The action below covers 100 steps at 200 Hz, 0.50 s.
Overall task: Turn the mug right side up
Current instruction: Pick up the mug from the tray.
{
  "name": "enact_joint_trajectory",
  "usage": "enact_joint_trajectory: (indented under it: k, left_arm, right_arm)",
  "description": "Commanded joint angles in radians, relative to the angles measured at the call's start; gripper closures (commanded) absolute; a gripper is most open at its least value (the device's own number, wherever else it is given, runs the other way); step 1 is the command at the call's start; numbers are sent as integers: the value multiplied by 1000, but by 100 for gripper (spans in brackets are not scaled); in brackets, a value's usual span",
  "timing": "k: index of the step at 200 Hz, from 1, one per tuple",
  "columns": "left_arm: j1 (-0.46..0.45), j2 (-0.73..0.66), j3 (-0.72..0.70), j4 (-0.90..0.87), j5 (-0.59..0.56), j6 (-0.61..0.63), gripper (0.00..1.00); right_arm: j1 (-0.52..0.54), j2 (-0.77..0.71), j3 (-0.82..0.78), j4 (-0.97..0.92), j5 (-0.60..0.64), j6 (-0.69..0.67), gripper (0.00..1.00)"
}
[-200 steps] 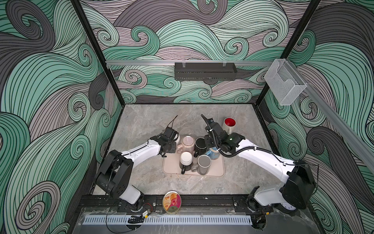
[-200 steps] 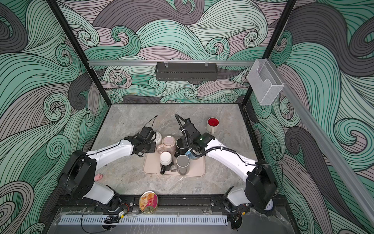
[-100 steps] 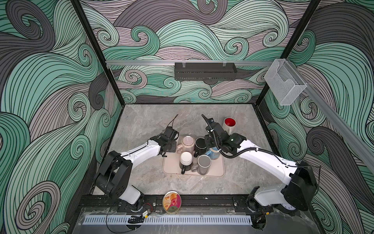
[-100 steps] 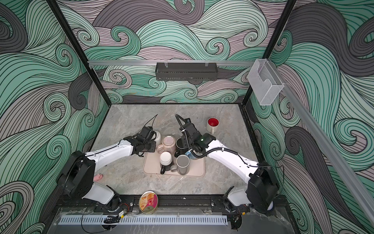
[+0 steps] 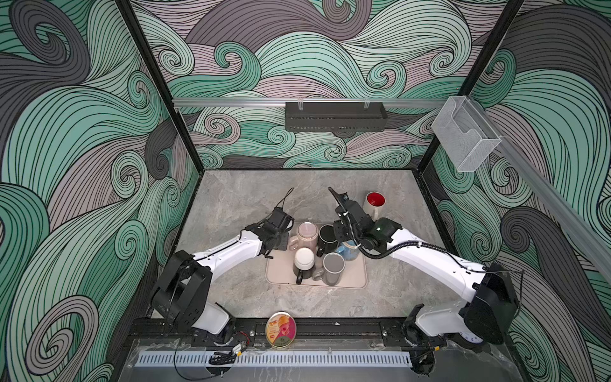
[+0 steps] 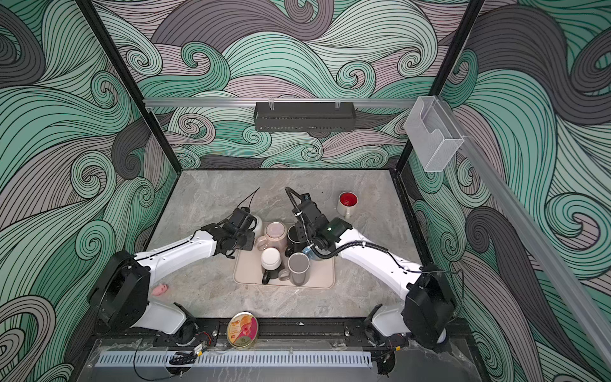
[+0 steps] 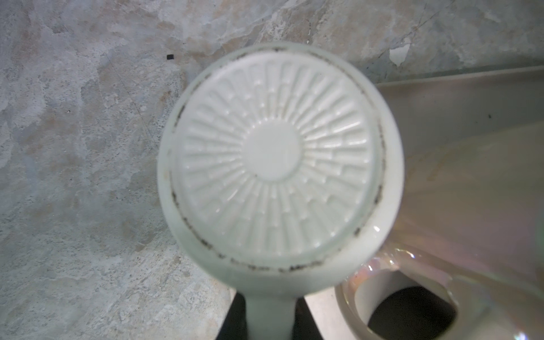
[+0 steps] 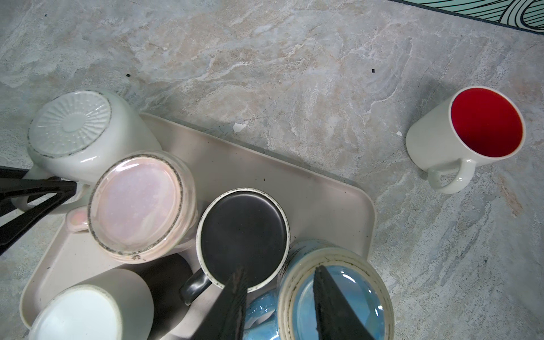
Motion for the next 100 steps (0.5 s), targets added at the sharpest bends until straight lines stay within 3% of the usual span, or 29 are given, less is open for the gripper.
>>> enact_joint_trajectory:
  k: [1, 100]
  left_arm:
    - [-6, -81, 36, -17, -73, 15, 100]
    - [-33, -231, 127, -98, -113, 38, 100]
  right_arm:
    - [6, -12, 8, 14, 3, 11, 60]
    - [9, -11, 34, 63, -51, 16, 61]
